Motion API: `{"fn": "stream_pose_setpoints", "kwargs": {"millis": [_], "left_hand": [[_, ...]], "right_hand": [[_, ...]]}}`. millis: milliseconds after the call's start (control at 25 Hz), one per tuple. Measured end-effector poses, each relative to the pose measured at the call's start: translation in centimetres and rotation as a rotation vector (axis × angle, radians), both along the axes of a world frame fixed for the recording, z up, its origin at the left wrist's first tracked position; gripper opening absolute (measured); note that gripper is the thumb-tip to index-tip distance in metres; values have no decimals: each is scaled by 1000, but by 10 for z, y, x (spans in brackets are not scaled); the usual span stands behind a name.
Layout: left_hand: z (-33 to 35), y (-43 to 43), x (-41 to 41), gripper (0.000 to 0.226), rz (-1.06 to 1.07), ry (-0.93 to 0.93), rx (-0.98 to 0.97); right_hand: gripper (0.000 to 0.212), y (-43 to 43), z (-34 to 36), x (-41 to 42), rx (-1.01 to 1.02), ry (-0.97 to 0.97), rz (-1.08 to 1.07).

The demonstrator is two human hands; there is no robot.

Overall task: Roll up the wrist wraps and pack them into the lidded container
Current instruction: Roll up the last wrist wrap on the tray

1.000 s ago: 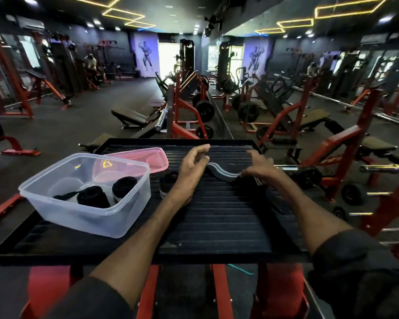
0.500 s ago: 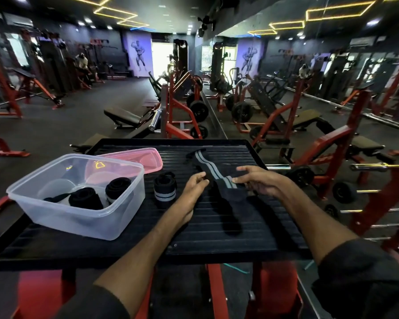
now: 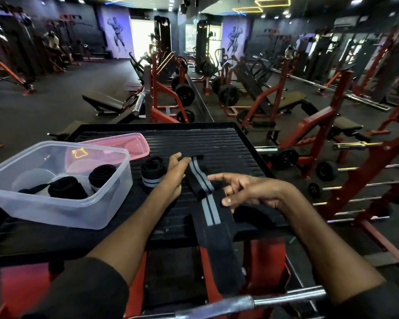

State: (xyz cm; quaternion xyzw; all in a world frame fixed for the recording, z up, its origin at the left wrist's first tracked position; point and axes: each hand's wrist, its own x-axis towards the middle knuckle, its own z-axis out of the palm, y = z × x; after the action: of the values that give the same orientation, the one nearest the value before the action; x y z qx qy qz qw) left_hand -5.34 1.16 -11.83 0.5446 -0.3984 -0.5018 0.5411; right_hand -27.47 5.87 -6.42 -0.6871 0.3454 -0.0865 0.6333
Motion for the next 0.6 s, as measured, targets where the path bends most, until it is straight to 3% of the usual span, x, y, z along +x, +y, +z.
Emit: {"fn": "stream_pose_setpoints", "kwargs": {"millis": [120, 280, 360, 440, 520, 600], "left_hand": [[-10, -10, -2, 57, -63, -157, -23], [-25, -20, 0, 62, -70, -452, -29], [-27, -21, 1, 54, -25, -498, -56], [-25, -19, 1, 49, 1, -484, -88], [-26, -19, 1, 45, 11, -479, -103], [-29, -18, 2, 39, 26, -501, -149]], "right_hand": [[75, -10, 5, -1, -146, 358, 183], [60, -32, 10, -13, -59, 411, 255], [48, -53, -3, -18, -79, 293, 78], [38, -75, -20, -11, -129, 129, -243], [42, -98, -36, 5, -242, 88, -541], [49, -122, -44, 25, -285, 69, -667]]}}
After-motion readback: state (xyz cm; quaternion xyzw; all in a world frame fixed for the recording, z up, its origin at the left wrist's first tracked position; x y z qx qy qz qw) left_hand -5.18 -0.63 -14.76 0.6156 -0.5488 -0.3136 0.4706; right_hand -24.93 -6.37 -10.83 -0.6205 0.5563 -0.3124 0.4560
